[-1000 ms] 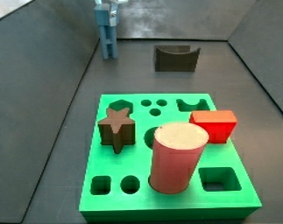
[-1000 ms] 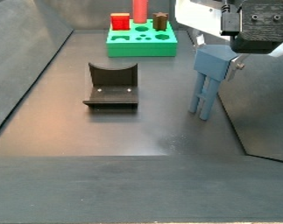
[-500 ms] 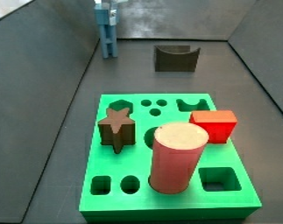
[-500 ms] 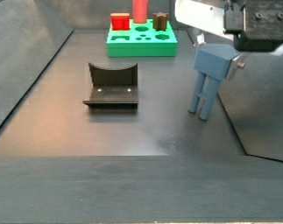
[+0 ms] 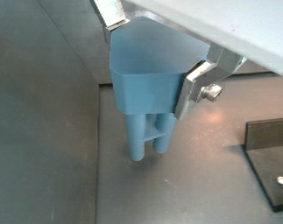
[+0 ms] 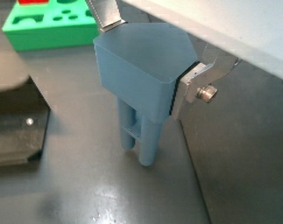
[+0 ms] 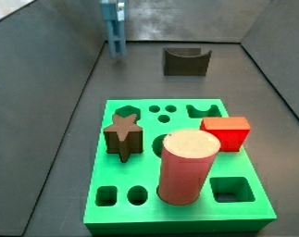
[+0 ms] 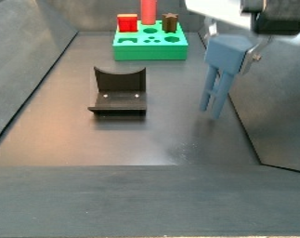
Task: Pick up the 3 prong object. Move up. Move to above the board. Insert the 3 prong object.
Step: Move up, then move to above the board.
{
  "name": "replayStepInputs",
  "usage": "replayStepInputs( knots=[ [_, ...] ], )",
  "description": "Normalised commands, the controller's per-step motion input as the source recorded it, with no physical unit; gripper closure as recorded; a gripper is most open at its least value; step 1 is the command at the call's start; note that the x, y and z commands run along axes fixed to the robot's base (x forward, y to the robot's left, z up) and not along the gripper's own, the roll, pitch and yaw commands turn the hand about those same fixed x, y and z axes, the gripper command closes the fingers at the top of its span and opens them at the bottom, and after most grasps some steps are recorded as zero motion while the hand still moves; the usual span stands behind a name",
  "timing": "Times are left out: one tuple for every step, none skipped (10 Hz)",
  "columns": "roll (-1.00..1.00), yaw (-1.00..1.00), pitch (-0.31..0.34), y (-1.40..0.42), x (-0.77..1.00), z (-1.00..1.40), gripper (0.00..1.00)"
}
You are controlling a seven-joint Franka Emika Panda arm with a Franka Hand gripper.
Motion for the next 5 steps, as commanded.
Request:
replayStepInputs(
  knots=[
    [0.04, -0.03, 0.053, -0.02, -0.01, 0.6, 1.0],
    [0.06, -0.02, 0.071, 0.0, -0.01, 0.42, 1.0],
    [0.08, -0.01, 0.083, 0.01, -0.01, 0.29, 1.0],
    [0.08, 0.0, 0.09, 0.01, 0.0, 0.2, 1.0],
    [0.01, -0.36, 0.263, -0.23, 0.18, 1.0, 1.0]
  ],
)
